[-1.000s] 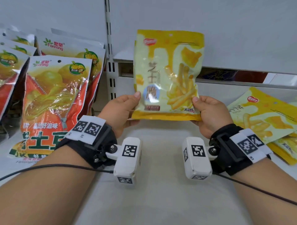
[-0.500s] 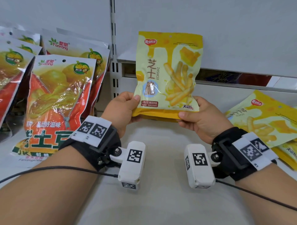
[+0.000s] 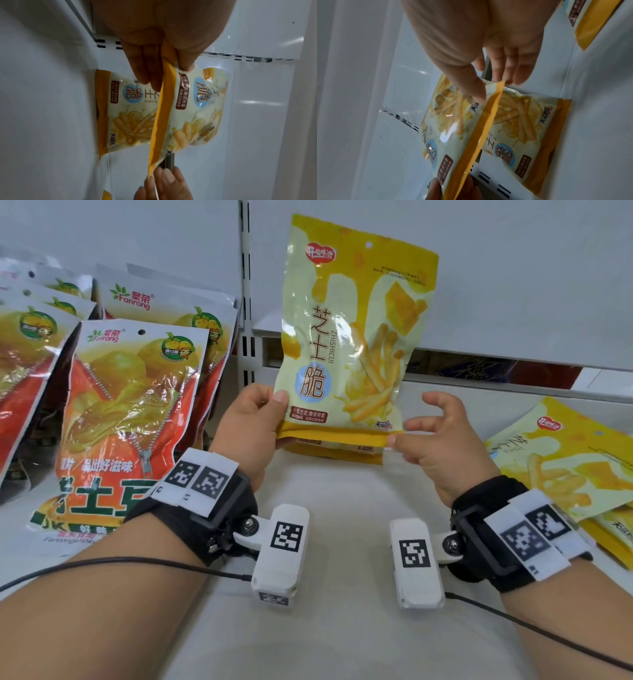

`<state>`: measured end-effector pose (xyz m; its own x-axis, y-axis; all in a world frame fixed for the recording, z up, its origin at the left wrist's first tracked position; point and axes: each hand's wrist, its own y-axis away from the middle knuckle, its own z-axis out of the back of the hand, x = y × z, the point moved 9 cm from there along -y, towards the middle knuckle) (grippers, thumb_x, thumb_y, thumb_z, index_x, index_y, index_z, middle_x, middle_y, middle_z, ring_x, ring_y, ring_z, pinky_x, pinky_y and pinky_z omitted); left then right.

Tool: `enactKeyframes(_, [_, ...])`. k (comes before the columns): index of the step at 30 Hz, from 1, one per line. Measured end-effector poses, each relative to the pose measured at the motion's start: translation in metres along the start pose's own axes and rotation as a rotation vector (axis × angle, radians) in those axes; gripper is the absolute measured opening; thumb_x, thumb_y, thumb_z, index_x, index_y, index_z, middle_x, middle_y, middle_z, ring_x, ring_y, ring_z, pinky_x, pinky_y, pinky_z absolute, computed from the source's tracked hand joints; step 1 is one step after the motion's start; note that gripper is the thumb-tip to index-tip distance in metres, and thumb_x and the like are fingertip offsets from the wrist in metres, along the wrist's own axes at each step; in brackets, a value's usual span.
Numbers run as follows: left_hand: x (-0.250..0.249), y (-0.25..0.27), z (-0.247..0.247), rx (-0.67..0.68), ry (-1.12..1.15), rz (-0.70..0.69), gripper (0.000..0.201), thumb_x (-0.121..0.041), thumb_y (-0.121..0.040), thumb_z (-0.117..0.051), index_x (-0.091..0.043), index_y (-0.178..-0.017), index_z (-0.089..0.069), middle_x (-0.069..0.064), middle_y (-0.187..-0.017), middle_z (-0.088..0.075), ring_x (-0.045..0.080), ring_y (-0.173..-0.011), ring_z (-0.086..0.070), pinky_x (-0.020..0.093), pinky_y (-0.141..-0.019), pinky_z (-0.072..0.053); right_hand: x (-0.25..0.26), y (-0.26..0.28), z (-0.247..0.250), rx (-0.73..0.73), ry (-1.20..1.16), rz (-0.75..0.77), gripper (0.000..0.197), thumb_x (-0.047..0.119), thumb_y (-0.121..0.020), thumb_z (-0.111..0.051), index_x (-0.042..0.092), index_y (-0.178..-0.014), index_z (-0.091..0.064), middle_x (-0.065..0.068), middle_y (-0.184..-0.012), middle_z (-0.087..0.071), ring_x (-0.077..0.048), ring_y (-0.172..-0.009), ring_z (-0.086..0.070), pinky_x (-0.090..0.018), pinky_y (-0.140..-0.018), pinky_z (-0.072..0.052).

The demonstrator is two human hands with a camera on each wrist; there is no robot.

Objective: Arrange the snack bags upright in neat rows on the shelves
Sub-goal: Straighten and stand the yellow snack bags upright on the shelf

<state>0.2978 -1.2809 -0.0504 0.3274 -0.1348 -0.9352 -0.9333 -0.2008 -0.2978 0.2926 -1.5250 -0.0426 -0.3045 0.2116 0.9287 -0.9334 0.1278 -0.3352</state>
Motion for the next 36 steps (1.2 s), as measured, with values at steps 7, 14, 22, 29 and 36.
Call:
enactKeyframes(7, [-0.013, 0.016, -0.032, 0.324, 0.214, -0.041, 0.016, -0.032, -0.087, -0.053, -0.017, -0.082, -0.055, -0.006, -0.076, -0.070, 0.008, -0.068, -0.066, 0.023, -0.061, -0.055, 0.023, 0.023, -0.038, 0.300, -0.144, -0.036, 0.088, 0.063, -0.038, -0.077, 0.039, -0.115, -0.042, 0.003, -0.115, -0.060, -0.016, -0.100, -0.063, -0.030, -0.067, -0.054])
enactKeyframes(14, [-0.018, 0.023, -0.039, 0.345, 0.256, -0.014, 0.036, -0.045, -0.088, -0.045, -0.014, -0.094, -0.062, 0.002, -0.087, -0.071, 0.014, -0.077, -0.067, 0.026, -0.068, -0.056, 0.035, 0.030, -0.044, 0.345, -0.251, 0.021, 0.068, -0.004, -0.076, -0.068, 0.013, -0.137, -0.040, -0.007, -0.123, -0.063, -0.022, -0.098, -0.066, -0.034, -0.064, -0.058])
enactKeyframes(22, [0.010, 0.008, -0.020, 0.257, 0.089, 0.107, 0.025, -0.027, -0.090, -0.056, -0.015, -0.112, -0.058, -0.005, -0.095, -0.073, 0.010, -0.083, -0.069, 0.024, -0.068, -0.054, 0.021, 0.027, -0.042, 0.392, -0.399, -0.108, 0.058, 0.014, -0.065, -0.061, 0.016, -0.122, -0.050, -0.002, -0.104, -0.068, -0.014, -0.072, -0.069, -0.027, -0.046, -0.053])
enactKeyframes(29, [0.015, 0.007, -0.022, 0.299, 0.049, 0.082, 0.024, -0.017, -0.089, -0.059, -0.031, -0.108, -0.060, -0.008, -0.088, -0.073, 0.007, -0.065, -0.067, 0.020, -0.053, -0.053, 0.012, 0.022, -0.041, 0.432, -0.321, -0.107, 0.037, 0.011, -0.079, -0.059, 0.025, -0.112, -0.051, 0.004, -0.088, -0.074, -0.022, -0.064, -0.071, -0.022, -0.044, -0.051])
enactKeyframes(36, [0.011, 0.007, -0.023, 0.354, 0.069, 0.086, 0.027, -0.027, -0.079, -0.067, -0.027, -0.107, -0.064, -0.003, -0.099, -0.075, 0.015, -0.089, -0.069, 0.031, -0.080, -0.055, 0.009, 0.021, -0.040, 0.458, -0.258, -0.104, 0.041, 0.012, -0.079, -0.062, 0.022, -0.117, -0.049, 0.002, -0.090, -0.074, -0.023, -0.059, -0.069, -0.025, -0.046, -0.053])
